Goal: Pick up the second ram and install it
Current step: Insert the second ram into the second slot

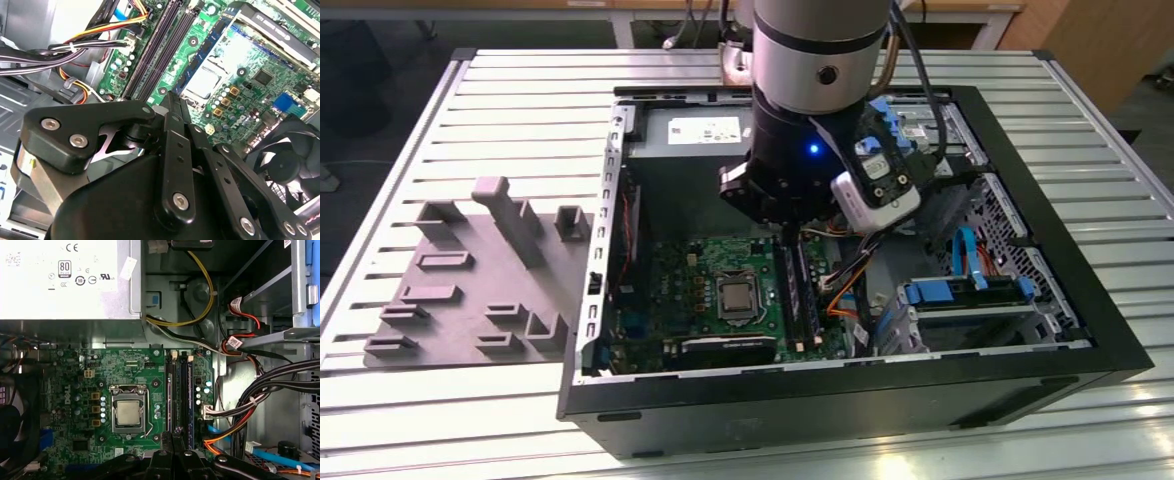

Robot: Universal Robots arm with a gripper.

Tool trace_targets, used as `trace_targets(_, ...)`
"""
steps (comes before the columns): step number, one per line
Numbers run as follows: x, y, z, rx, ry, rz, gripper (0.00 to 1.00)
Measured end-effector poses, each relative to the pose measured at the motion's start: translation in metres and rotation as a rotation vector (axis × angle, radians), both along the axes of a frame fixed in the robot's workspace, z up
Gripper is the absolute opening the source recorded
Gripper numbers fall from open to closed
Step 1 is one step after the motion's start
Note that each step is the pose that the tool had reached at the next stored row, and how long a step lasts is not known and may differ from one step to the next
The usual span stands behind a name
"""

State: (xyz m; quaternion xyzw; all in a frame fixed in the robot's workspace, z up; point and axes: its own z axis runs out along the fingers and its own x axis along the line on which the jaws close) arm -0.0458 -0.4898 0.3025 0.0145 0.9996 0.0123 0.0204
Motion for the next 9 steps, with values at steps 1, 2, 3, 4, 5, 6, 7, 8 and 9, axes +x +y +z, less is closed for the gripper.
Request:
trace_targets(1, 0.0000, 0.0000, -0.0015, 0.0008, -0.0001, 0.000, 0.11)
trace_targets(2, 0.0000, 0.0000, -0.0029, 0.0013, 0.0000, 0.000, 0.11)
trace_targets(3, 0.0000, 0.0000, -0.0042, 0.0017, 0.0000, 0.000, 0.11)
trace_targets(4, 0.0001, 0.0000, -0.0054, 0.0025, 0.0000, 0.000, 0.11)
trace_targets(5, 0.0004, 0.0000, -0.0068, 0.0033, 0.0000, 0.000, 0.11)
trace_targets(6, 0.0007, 0.0000, -0.0080, 0.0038, 0.0000, 0.000, 0.11)
trace_targets(7, 0.0011, 0.0000, -0.0091, 0.0039, 0.0000, 0.000, 0.11)
trace_targets(8, 0.0016, 0.0000, -0.0103, 0.0040, 0.0000, 0.000, 0.11)
trace_targets(9, 0.0023, 0.0000, -0.0110, 0.0040, 0.0001, 0.000, 0.11)
